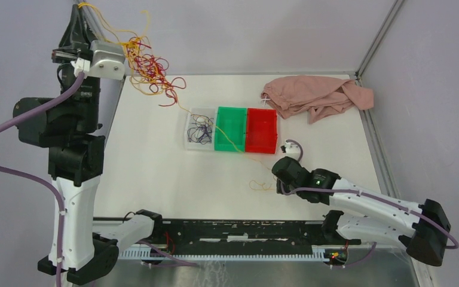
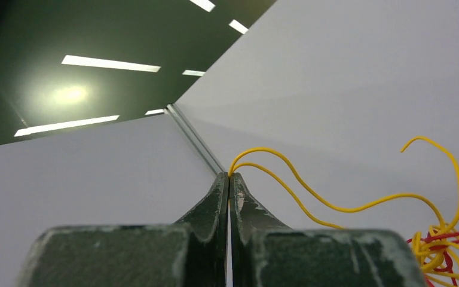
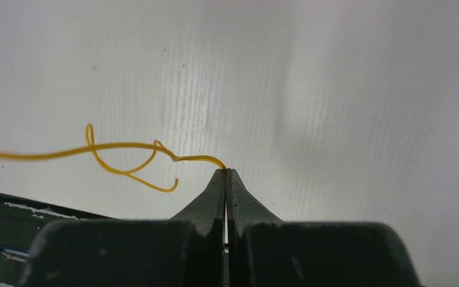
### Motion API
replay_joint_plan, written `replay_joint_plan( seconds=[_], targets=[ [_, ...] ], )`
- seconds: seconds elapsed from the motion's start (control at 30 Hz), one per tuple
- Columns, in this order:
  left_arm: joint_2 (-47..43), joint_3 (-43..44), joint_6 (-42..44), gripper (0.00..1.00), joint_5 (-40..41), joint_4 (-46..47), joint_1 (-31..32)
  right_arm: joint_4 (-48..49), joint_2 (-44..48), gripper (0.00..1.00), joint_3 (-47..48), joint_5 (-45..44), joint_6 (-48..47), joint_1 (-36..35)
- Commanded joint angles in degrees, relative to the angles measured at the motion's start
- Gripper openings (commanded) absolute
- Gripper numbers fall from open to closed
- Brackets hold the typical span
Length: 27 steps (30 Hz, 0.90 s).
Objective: Untangle the cables
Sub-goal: Untie the cable.
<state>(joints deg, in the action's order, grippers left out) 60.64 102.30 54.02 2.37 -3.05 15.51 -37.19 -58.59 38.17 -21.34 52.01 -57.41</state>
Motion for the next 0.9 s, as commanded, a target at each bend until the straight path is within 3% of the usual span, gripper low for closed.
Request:
replay_joint_plan(
  seconds=[0.0, 0.37, 0.57, 0.67, 0.87],
  targets=[
    [-0.5, -0.8, 1.5, 0.03, 6.1, 16.5, -0.1, -7.9, 5.2, 0.0, 0.8, -4.2, 2.8, 3.5],
    [3.4, 5.6, 5.8, 0.03, 7.7, 24.2, 0.0, -10.2, 11.4, 0.0, -5.1, -0.8, 4.8, 13.4],
    [9.2, 15.9, 9.5, 0.03, 10.0, 25.8, 0.0, -11.9, 16.0, 0.0, -8.2, 0.0, 6.8, 17.2],
    [7.6, 14.4, 6.0, 0.03, 7.5, 20.7, 0.0, -11.6, 17.5, 0.0, -9.0, 1.0, 7.4, 18.7],
    [-3.0, -2.0, -0.9, 0.03, -8.0, 7.4, 0.0, -5.2, 17.2, 0.0, -6.2, 5.1, 4.3, 19.3]
  ],
)
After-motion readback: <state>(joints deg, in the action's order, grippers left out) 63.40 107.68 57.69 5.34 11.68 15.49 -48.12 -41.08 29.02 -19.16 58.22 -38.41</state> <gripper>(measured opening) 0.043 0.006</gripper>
